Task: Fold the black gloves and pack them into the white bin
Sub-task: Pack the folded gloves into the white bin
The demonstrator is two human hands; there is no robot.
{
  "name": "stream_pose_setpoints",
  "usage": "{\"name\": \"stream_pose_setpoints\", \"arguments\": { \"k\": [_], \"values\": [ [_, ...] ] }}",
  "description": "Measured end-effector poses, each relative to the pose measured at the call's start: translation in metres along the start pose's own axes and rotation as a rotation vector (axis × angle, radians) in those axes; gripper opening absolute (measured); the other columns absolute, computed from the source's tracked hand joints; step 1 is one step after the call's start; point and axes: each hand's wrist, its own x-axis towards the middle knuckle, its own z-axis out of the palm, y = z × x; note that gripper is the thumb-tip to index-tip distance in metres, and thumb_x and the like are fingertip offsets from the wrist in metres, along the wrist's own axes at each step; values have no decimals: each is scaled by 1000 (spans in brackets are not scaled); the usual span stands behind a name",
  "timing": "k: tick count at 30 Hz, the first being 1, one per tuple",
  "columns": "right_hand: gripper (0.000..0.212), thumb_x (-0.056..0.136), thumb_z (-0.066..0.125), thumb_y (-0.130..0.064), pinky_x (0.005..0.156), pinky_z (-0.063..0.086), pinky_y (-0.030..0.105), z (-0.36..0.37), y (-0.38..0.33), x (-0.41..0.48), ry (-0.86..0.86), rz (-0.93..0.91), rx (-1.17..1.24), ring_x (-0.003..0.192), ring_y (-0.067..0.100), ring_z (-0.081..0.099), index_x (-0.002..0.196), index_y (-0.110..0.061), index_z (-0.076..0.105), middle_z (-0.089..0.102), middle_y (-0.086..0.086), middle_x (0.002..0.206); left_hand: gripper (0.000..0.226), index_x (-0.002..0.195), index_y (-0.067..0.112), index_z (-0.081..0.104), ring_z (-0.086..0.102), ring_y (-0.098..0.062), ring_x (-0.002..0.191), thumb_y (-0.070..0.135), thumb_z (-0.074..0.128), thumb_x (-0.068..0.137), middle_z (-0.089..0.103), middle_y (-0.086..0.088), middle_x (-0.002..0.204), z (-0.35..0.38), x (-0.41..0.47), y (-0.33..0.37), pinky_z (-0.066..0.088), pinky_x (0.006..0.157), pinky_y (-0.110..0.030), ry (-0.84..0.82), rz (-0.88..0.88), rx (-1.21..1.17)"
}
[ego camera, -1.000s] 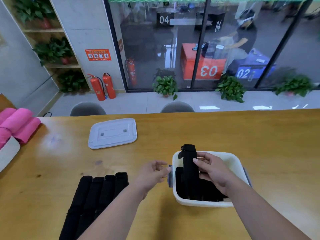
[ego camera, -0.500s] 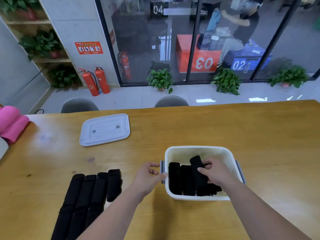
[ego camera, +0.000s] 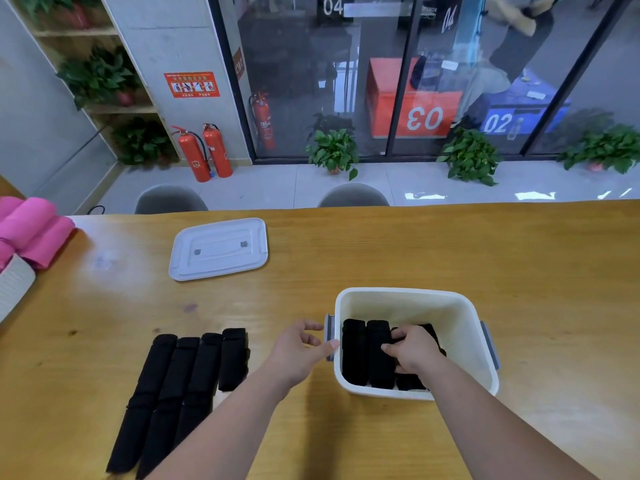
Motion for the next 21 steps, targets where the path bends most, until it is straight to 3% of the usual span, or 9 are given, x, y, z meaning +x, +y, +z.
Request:
{"name": "stream_pose_setpoints", "arguments": {
  "k": [5,8,11,14,21],
  "values": [
    [41,83,88,-34,79,64,43,4,6,9,43,-43,-223,90,22,71,119,-24,72,75,-2,94,57,123,41,63,72,-13,102,62,85,74,74,0,104,0,0,-2,58,96,-46,-17,-6,-23],
    [46,85,85,-40,72,54,33,4,0,0,113,-57,-409,91,20,69,126,-26,70,72,-3,103,56,124,40,63,72,-13,102,58,87,77,74,-1,106,-1,-1,-1,58,95,-43,-19,-11,-42],
    [51,85,85,-42,66,49,33,3,-6,-4,151,-39,-478,93,21,68,130,-26,67,71,-3,108,56,120,43,65,72,-14,100,63,87,72,72,2,106,-1,-1,-1,59,89,-40,18,7,-10],
    [48,86,83,-45,62,47,32,-1,-14,-11,172,-48,-493,91,19,67,128,-29,67,68,-7,103,56,116,45,65,71,-13,99,66,86,69,73,4,106,-1,-3,1,60,90,-40,35,24,6],
    [38,86,83,-46,73,49,28,-4,-36,-19,115,-222,-255,93,8,66,115,-27,67,70,-14,96,46,114,42,67,70,-17,100,58,87,76,69,5,110,-19,-8,0,60,89,-38,62,33,-4]
  ]
}}
